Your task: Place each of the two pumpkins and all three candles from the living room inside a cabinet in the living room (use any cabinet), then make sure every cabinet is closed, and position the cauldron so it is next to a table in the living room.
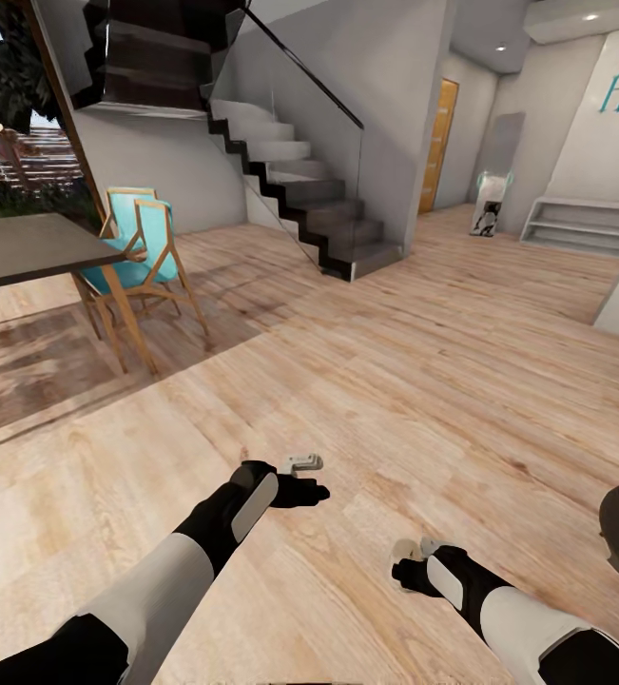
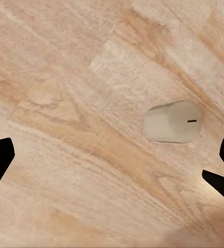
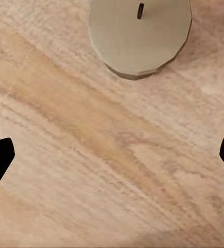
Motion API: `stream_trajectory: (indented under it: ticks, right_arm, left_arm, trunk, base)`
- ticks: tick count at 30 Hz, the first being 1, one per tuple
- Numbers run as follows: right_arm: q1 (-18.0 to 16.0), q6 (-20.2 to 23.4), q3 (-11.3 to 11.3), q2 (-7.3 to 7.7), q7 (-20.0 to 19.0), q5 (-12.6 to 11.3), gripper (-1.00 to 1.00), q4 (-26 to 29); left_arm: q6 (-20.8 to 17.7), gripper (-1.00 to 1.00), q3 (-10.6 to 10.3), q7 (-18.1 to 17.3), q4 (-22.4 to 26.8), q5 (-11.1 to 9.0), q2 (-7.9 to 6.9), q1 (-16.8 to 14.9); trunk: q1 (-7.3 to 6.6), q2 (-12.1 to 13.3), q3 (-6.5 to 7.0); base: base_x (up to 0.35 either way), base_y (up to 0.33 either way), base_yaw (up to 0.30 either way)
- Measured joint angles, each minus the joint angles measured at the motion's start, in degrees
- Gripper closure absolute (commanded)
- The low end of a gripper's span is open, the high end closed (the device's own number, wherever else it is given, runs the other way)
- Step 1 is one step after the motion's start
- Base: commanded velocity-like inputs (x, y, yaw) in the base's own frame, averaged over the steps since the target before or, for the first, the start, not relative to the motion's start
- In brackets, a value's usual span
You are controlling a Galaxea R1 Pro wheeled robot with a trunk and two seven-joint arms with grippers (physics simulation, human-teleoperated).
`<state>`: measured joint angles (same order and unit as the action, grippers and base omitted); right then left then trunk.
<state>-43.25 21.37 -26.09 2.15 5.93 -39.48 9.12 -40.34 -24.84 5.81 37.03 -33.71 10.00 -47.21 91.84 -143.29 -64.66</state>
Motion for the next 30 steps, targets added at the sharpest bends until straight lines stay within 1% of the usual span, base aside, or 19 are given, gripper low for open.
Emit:
stream_trajectory:
  ticks: [12, 19, 22, 25, 30]
  right_arm:
    - [0.00, 0.02, 0.00, 0.00, 0.00, 0.00, -1.00, 0.00]
    - [0.00, 0.01, -0.02, 0.00, 0.00, 0.00, -1.00, 0.00]
    - [0.00, 0.02, -0.01, 0.00, 0.03, 0.00, -1.00, 0.00]
    - [-0.01, 0.00, 0.00, 0.00, 0.01, 0.00, -1.00, -0.01]
    - [-0.01, 0.00, 0.00, 0.00, 0.01, 0.00, -1.00, -0.01]
  left_arm:
    - [0.15, -1.00, 0.00, 0.02, 0.42, -0.03, 0.00, -0.02]
    - [0.55, -1.00, -0.01, -0.06, 0.42, -0.04, 0.00, -0.02]
    - [2.19, -1.00, 0.00, -0.06, 0.32, -0.05, 0.00, -0.02]
    - [3.35, -1.00, 0.02, -0.06, 0.24, -0.18, 0.00, -0.01]
    - [3.63, -1.00, 0.02, -0.06, 0.23, -0.21, 0.00, 0.01]
  trunk:
    - [0.31, -0.16, -2.66]
    - [0.31, -0.17, -2.67]
    - [0.29, -0.17, -2.67]
    - [0.28, -0.17, -2.67]
    - [0.27, -0.17, -2.66]
  base:
    - [0.000, 0.000, 0.000]
    - [0.006, 0.000, 0.000]
    - [0.088, 0.000, 0.000]
    - [0.242, -0.054, 0.000]
    - [0.314, -0.088, 0.000]
